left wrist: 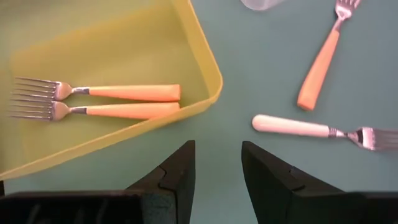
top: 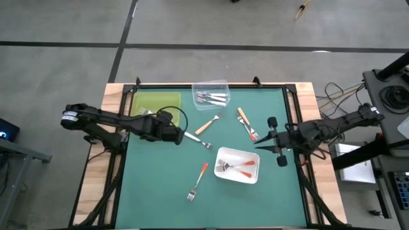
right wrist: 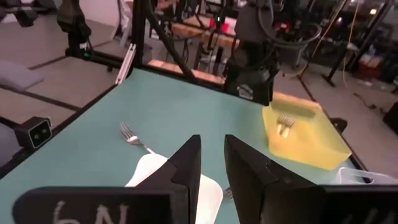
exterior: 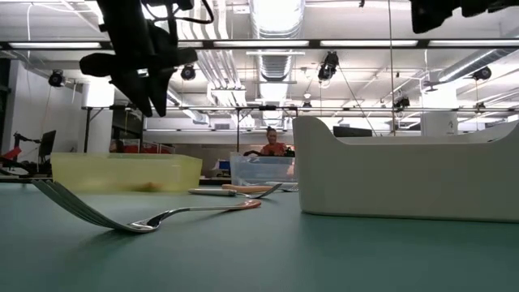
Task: Sort silverware by color (type)
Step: Put the light orange into the yellow bin
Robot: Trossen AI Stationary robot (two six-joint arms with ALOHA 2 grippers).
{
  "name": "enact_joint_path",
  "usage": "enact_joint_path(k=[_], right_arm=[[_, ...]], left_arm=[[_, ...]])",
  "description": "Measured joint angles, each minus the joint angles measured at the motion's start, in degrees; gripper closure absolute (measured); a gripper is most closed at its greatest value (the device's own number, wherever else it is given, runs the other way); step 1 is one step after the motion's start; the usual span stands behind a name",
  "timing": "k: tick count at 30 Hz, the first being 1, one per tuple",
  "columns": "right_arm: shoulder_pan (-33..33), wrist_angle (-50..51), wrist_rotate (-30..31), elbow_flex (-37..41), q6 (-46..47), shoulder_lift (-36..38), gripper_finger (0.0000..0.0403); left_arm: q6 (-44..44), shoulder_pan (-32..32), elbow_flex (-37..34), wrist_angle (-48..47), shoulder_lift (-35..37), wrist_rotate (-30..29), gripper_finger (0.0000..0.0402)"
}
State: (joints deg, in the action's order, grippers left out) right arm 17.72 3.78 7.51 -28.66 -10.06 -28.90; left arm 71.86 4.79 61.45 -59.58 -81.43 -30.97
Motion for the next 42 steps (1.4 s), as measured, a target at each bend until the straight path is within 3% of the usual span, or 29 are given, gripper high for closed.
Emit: enact_joint_path(k=[11, 21, 30, 32, 38, 42], right_arm=[[0.0, -0.1, 0.0, 5.4, 0.0, 11.8, 0.0339], [0.0, -0.5, 0.0, 8.1, -0.5, 15.9, 0.0339], [0.0, -11.9, 0.1, 18.0, -1.4, 18.0, 0.0339], [0.0, -15.4, 2.4, 20.0, 0.3, 17.8, 0.0339], [0.0, -16.3, 17.2, 20.6, 7.2, 14.6, 0.0339], [0.0, -15.1, 21.4, 17.5, 13.0, 11.1, 0.0339]], left_arm=[[0.6, 0.0, 0.0, -0.3, 0.0, -3.1, 0.029], [0.3, 0.0, 0.0, -0.8, 0.0, -3.1, 0.029], [1.5, 0.0, -0.1, -0.7, 0.0, -3.1, 0.029], [1.0, 0.0, -0.1, -0.6, 0.0, -3.6, 0.029], [-2.2, 0.0, -0.1, 2.0, 0.0, -6.1, 0.029], [-8.1, 0.1, -0.1, 8.8, 0.0, -6.1, 0.029]])
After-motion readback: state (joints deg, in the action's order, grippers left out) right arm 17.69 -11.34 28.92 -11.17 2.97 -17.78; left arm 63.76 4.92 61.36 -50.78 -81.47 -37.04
